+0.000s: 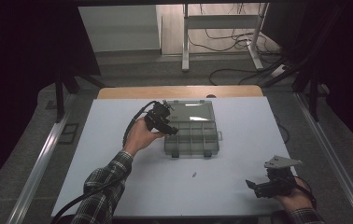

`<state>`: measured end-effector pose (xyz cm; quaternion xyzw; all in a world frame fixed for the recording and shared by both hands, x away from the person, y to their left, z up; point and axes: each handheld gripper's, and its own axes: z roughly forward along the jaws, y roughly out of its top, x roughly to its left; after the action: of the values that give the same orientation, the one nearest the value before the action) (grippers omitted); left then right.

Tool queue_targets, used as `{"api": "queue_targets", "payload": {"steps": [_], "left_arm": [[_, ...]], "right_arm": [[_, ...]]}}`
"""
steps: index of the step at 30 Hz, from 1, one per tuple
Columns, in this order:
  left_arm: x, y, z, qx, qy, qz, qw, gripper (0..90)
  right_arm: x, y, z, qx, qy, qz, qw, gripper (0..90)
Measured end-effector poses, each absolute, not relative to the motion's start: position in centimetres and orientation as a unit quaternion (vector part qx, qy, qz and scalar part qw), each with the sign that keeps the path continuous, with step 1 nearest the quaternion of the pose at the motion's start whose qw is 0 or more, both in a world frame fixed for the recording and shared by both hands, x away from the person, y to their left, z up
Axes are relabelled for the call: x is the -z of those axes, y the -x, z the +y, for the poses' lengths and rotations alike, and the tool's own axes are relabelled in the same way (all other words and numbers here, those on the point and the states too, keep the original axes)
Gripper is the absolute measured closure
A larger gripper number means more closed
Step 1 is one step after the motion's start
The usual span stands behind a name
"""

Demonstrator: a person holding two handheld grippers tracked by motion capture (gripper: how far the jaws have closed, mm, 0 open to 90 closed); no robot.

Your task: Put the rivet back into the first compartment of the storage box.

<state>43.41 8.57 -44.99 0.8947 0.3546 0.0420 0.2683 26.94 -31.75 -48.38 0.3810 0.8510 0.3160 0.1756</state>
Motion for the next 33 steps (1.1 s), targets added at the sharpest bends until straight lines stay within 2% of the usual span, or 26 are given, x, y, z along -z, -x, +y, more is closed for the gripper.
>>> {"api": "queue_targets", "payload": {"steps": [1,4,5,8,18,22,33], "left_arm": [[44.9,-43.3,8.7,-0.043,-0.895,0.353,0.269,34.2],[44.8,-42.7,8.9,-0.045,-0.895,0.348,0.275,23.0],[44.7,-42.5,9.0,-0.045,-0.895,0.348,0.275,23.0],[44.5,-41.9,9.3,-0.043,-0.895,0.345,0.281,15.3],[43.9,-39.4,10.0,-0.041,-0.895,0.333,0.293,9.6],[43.7,-38.4,9.8,-0.045,-0.9,0.322,0.29,5.2],[44.5,-36.2,8.7,-0.032,-0.91,0.297,0.287,0.1]], "right_arm": [[48.4,-26.9,-31.7,-0.316,-0.381,0.851,0.176,0.0],[48.4,-26.9,-31.8,-0.316,-0.382,0.851,0.176,0.0],[48.4,-26.9,-31.8,-0.316,-0.382,0.851,0.176,0.0],[48.4,-26.9,-31.8,-0.316,-0.382,0.851,0.176,0.0],[48.4,-26.9,-31.8,-0.315,-0.382,0.851,0.176,0.0],[48.4,-26.9,-31.7,-0.315,-0.382,0.851,0.176,0.0],[48.4,-26.9,-31.7,-0.314,-0.382,0.851,0.177,0.0]]}}
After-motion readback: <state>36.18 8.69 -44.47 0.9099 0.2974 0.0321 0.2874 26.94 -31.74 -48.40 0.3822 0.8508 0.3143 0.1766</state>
